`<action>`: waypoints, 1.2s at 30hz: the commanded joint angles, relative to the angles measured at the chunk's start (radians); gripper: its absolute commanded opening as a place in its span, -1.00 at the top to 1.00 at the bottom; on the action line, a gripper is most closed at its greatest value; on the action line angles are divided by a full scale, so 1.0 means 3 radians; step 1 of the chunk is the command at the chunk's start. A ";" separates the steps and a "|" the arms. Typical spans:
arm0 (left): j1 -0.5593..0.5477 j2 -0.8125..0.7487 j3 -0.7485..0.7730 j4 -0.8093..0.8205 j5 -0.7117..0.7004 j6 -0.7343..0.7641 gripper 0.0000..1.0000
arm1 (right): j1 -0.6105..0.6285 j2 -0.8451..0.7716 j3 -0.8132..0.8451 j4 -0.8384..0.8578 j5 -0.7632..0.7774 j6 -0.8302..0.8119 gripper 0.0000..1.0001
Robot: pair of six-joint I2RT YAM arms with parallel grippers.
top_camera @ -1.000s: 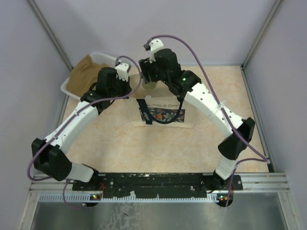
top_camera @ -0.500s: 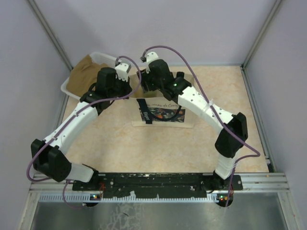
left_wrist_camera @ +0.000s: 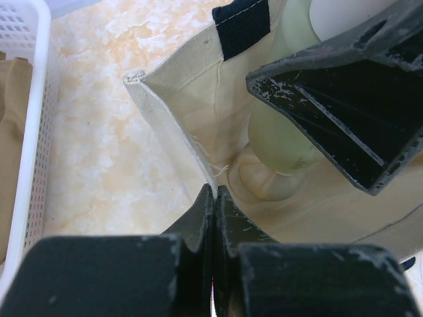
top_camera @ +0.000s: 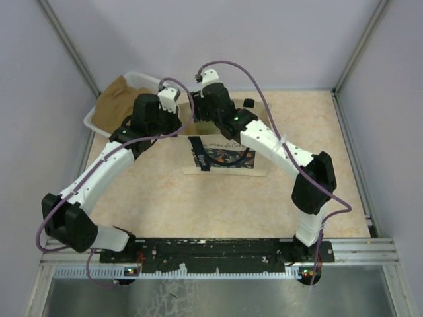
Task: Place the personal care products into the canvas bag
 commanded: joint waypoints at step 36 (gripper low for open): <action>0.0038 -0.0063 0.0030 0.0197 0.0037 -0.0013 1.00 | -0.0308 -0.0741 -0.1167 -0.0393 0.0435 0.0123 0.34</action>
